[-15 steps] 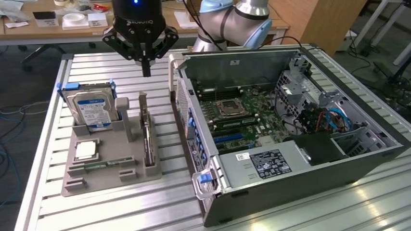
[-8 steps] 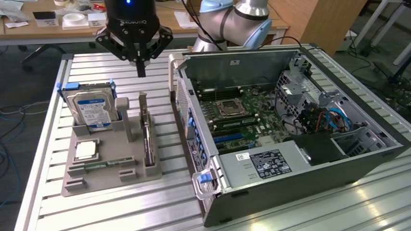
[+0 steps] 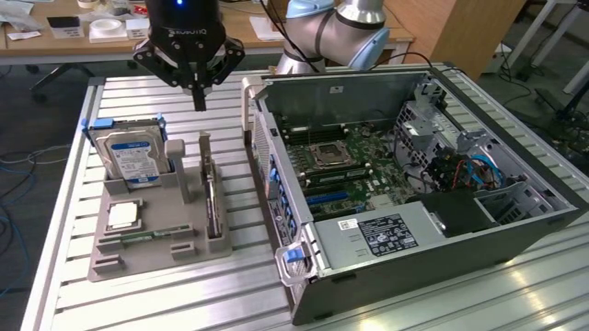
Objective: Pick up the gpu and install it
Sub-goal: 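Reach for the gpu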
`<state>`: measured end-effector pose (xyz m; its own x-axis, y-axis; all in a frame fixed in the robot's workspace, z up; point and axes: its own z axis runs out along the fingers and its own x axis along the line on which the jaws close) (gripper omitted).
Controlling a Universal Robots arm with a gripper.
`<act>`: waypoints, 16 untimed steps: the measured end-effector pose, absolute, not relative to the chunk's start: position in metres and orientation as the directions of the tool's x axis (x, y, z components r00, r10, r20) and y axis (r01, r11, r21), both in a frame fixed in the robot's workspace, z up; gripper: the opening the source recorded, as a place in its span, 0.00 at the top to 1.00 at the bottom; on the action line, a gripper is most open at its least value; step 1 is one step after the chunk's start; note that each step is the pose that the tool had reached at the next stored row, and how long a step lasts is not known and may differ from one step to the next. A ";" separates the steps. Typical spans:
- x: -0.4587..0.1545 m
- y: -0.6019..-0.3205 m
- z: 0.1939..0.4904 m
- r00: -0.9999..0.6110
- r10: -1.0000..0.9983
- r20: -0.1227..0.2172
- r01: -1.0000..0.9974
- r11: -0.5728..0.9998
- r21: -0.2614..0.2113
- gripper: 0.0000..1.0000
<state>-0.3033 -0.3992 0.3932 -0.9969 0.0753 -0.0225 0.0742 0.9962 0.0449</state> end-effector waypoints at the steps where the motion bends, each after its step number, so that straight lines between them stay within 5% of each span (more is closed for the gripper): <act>1: -0.303 -0.400 0.393 -0.997 0.075 -0.022 0.074 0.996 0.045 0.89; 16: -0.304 -0.434 0.393 -0.997 0.075 -0.023 0.074 0.996 0.045 0.89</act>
<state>-0.3035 -0.4338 0.3925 -0.9969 0.0752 -0.0226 0.0742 0.9962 0.0448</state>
